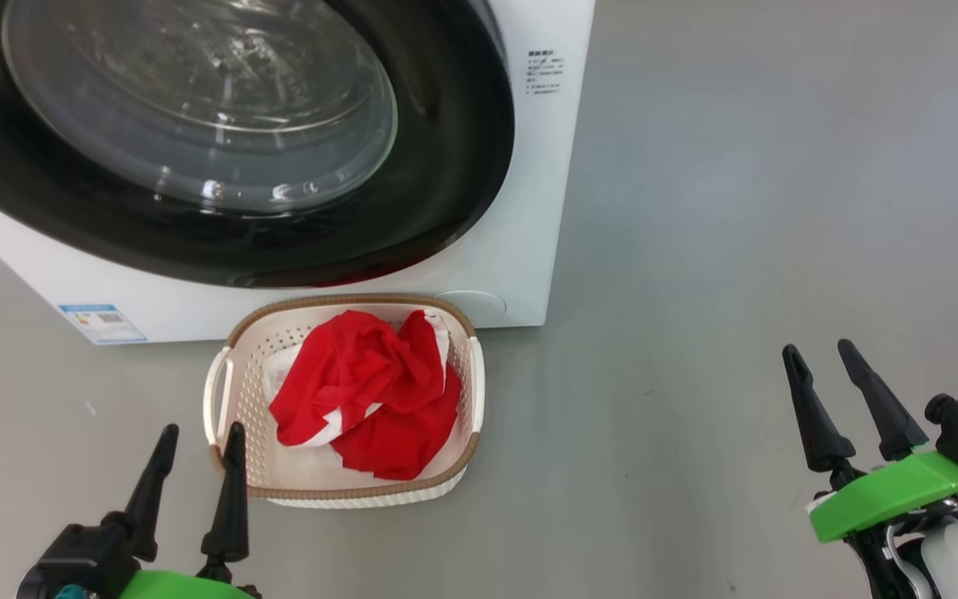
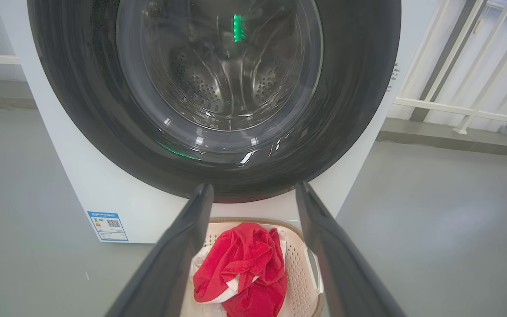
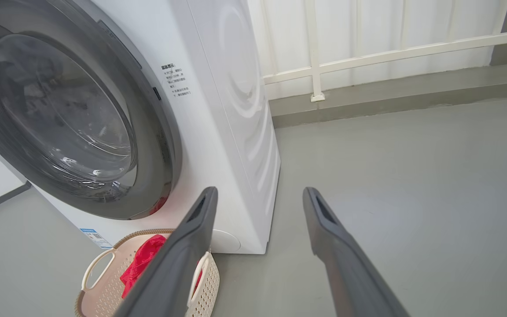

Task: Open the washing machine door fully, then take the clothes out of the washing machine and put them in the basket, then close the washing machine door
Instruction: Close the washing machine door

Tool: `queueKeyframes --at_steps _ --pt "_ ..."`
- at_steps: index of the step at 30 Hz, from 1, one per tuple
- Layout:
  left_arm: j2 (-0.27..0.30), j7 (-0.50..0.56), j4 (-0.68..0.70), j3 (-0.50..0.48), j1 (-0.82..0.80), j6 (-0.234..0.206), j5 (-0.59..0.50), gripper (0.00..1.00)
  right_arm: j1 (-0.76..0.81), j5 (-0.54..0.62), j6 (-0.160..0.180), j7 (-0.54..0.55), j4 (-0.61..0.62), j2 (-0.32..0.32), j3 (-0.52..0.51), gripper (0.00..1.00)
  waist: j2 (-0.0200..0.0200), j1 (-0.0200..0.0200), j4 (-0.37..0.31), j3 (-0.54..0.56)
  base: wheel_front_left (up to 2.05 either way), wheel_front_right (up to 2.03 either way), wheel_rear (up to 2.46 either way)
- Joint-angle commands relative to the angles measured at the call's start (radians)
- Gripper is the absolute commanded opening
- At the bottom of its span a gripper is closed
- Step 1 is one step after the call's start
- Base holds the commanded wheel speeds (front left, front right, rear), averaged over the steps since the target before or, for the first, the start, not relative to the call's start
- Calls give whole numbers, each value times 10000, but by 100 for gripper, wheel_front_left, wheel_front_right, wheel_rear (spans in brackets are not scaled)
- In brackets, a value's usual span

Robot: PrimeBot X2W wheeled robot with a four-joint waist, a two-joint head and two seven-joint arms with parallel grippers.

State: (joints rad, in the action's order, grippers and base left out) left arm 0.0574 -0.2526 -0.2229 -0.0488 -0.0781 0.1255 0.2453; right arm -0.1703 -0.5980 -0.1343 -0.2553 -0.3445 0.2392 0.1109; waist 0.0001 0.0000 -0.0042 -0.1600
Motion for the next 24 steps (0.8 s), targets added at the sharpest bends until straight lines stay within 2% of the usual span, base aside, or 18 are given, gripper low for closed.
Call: queueKeyframes --at_steps 1,24 --pt "252 -92 304 -370 26 52 -125 100 144 104 36 -65 249 92 128 100 -1 0 -96 104 0 0 0" --pt "339 -92 660 -387 835 52 -57 100 1368 190 36 -65 456 45 -372 100 -1 0 -250 798 0 0 0"
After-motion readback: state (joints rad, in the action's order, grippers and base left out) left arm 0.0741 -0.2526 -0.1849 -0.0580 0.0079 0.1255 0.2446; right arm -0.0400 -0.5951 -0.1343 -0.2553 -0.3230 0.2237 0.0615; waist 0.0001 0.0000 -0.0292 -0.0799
